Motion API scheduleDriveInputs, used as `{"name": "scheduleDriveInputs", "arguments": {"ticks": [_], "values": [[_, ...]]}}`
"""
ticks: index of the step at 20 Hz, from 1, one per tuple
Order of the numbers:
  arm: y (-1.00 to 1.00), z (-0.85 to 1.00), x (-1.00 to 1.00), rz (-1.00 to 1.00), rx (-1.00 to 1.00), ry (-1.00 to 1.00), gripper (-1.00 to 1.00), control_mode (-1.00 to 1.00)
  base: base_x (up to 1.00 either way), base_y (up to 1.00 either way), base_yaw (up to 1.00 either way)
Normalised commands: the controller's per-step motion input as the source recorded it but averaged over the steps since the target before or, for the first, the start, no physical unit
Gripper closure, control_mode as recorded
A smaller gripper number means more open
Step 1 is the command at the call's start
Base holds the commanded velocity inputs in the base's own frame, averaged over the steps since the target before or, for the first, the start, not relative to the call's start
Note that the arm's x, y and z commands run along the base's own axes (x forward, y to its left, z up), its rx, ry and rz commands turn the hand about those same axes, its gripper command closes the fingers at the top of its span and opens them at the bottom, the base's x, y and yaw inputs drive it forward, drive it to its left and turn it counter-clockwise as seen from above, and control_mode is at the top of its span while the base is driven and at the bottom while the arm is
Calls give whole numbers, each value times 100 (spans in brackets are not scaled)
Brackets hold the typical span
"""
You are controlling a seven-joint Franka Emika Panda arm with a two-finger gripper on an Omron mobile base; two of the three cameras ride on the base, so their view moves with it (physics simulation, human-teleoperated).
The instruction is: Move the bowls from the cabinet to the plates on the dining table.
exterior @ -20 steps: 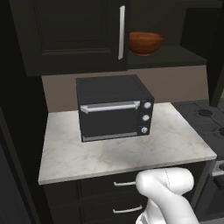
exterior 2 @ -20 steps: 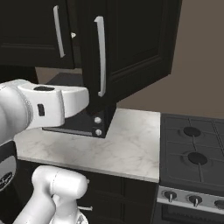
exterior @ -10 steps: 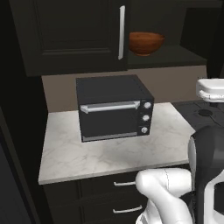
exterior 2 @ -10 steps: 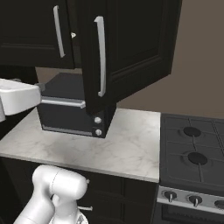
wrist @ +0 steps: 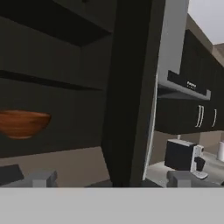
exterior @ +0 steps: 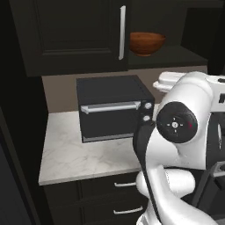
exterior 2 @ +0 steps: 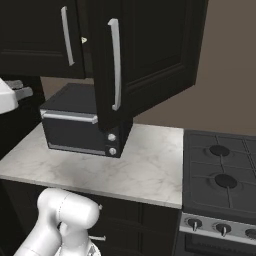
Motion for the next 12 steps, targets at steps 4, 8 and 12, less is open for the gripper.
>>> {"name": "scheduleDriveInputs", "arguments": {"ticks": [4,8,12], "values": [[31,0,46,-31,-2,-1,-100,-100,0,0,0],[8,0,42,-29,-1,0,-100,-100,0,0,0],[-6,1,35,-23,0,0,-100,-100,0,0,0]]}}
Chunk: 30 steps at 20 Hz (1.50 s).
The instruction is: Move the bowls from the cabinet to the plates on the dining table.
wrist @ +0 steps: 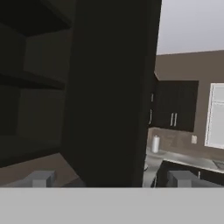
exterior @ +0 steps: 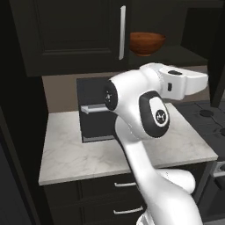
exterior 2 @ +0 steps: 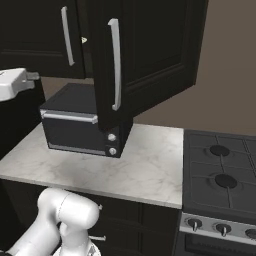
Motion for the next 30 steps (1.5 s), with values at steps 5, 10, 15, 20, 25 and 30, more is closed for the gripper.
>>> {"name": "scheduleDriveInputs", "arguments": {"ticks": [5,10,15,20,25,30], "values": [[-24,3,17,-17,0,0,-100,-100,0,0,0],[-40,2,6,-12,1,0,-100,-100,0,0,0],[-45,0,10,-11,2,0,-100,-100,0,0,0],[-40,0,15,-12,2,0,-100,-100,0,0,0],[-37,0,15,-14,2,0,-100,-100,0,0,0],[-27,0,19,-14,2,0,-100,-100,0,0,0]]}}
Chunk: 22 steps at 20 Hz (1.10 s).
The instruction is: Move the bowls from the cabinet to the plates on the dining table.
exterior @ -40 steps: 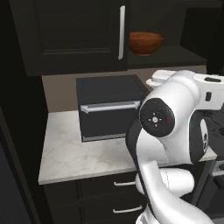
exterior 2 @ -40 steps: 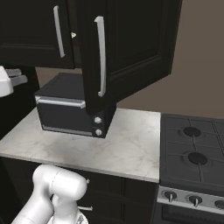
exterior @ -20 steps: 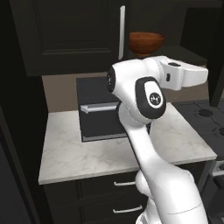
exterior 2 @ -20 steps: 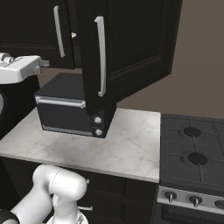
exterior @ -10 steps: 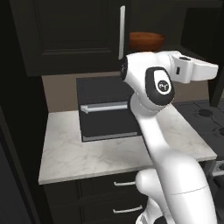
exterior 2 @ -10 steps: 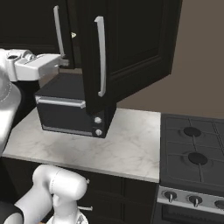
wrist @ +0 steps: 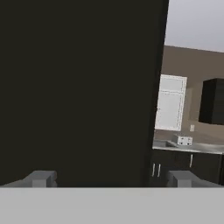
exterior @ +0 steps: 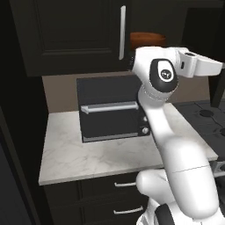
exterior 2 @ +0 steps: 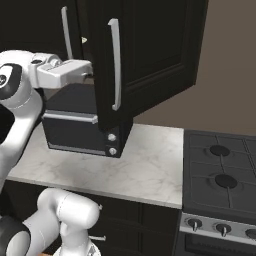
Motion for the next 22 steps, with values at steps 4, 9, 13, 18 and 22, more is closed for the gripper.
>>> {"name": "scheduleDriveInputs", "arguments": {"ticks": [4,9,13,18,22], "values": [[-23,0,18,-15,1,0,-100,-100,0,0,0],[-23,0,16,-15,2,0,-100,-100,0,0,0],[-31,0,1,-15,2,0,-100,-100,0,0,0],[-41,0,-8,-12,3,0,-100,-100,0,0,0],[-50,0,-12,-11,4,0,-100,-100,0,0,0]]}}
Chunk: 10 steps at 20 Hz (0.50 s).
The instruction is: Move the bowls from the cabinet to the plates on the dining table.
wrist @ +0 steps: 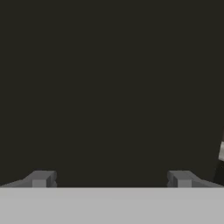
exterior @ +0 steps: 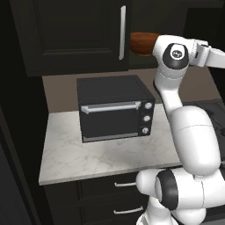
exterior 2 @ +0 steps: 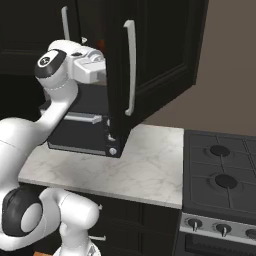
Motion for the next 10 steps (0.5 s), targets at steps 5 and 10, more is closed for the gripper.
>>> {"name": "scheduleDriveInputs", "arguments": {"ticks": [5,10], "values": [[-57,-1,-18,-8,4,0,-100,-100,0,0,0],[-52,-5,-4,-4,1,0,-100,-100,0,0,0]]}}
